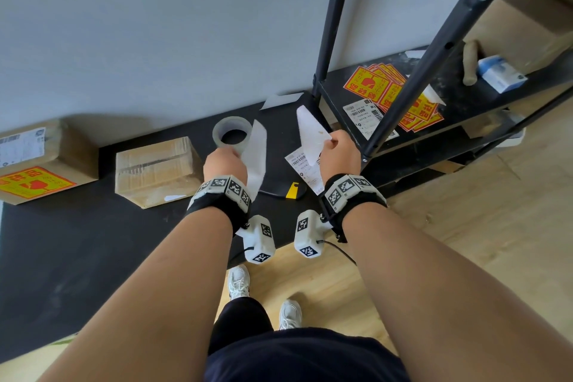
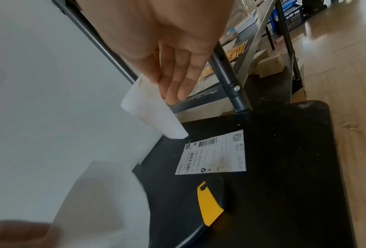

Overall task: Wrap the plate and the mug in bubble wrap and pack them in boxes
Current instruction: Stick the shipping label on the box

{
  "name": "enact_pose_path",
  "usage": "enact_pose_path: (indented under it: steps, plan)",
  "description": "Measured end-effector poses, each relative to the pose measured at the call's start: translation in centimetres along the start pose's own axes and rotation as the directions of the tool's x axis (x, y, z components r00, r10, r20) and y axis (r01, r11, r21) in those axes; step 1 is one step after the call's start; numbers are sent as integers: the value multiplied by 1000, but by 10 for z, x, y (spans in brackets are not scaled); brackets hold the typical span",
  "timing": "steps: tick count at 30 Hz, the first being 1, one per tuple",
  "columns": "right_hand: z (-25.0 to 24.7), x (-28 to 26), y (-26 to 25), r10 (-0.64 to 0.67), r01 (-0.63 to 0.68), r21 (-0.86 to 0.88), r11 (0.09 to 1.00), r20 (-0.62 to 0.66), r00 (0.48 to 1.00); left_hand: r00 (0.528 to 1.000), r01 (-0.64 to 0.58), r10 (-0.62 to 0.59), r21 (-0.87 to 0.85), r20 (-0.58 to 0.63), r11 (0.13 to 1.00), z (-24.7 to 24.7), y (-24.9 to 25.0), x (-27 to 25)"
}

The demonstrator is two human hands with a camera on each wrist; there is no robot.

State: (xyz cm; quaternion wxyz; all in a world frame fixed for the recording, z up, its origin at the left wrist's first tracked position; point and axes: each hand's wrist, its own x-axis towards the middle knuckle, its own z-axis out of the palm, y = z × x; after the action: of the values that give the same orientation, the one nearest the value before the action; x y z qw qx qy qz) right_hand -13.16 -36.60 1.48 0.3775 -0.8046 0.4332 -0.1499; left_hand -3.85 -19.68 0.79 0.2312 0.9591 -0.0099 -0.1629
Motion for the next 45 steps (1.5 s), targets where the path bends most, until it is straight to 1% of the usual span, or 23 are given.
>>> enact_pose_path:
  steps: [3, 6, 10, 11, 13, 15, 17, 20, 23, 25, 28, 32, 35, 38, 39, 41, 43, 45]
  plan:
    - [4, 4, 3, -28, 28, -10, 1000, 18, 999, 998, -62, 64, -82, 12, 995, 5, 13, 4]
    - [6, 8, 3, -50, 51, -21, 998, 33, 998, 996, -68, 76, -167, 40, 984, 8, 26, 12]
    - [6, 15, 4, -69, 71, -30, 997, 66, 995, 980, -69, 93, -135, 178, 988, 14, 34, 23]
    - [6, 17, 5, -74, 76, -28, 997, 72, 995, 978, -74, 95, -117, 187, 990, 16, 34, 24]
    - [7, 20, 8, -85, 89, -37, 995, 86, 993, 981, -79, 95, -99, 167, 992, 20, 36, 24]
    - [7, 21, 9, -96, 101, -46, 994, 91, 991, 984, -94, 113, -140, 135, 986, 20, 37, 26]
    - [7, 21, 8, -129, 134, -47, 990, 98, 987, 981, -105, 135, -203, 139, 973, 18, 43, 25]
    - [3, 18, 4, -207, 217, -58, 974, 142, 968, 980, -96, 138, -264, 146, 960, 14, 56, 20]
    - [3, 15, 2, -294, 321, -95, 942, 228, 928, 984, -36, 89, -322, 153, 946, 11, 64, 20]
    - [4, 13, 2, -322, 364, -105, 925, 287, 902, 986, -5, 63, -350, 154, 937, 9, 65, 19]
    - [3, 6, 1, -354, 400, -86, 913, 326, 877, 992, 4, 44, -375, 119, 927, 7, 60, 15]
    - [-1, -4, -2, -388, 440, -80, 894, 354, 851, 993, -24, 64, -370, 97, 929, 3, 52, 5]
    - [-3, -11, -5, -381, 434, -57, 899, 385, 840, 998, -50, 61, -335, 20, 941, -2, 48, -4]
    - [-5, -20, -11, -382, 427, -18, 904, 415, 826, 993, -83, 53, -329, -101, 941, -10, 40, -12]
    - [-6, -22, -14, -382, 425, -15, 905, 409, 829, 990, -89, 45, -342, -135, 935, -14, 36, -13]
    - [-5, -26, -19, -364, 400, -21, 916, 374, 853, 985, -97, 37, -366, -169, 926, -23, 23, -17]
    - [-3, -25, -23, -332, 359, -36, 933, 301, 894, 985, -115, 60, -362, -159, 925, -27, 13, -19]
    - [3, -27, -30, -289, 301, -4, 954, 267, 919, 985, -130, 78, -356, -156, 925, -33, 1, -22]
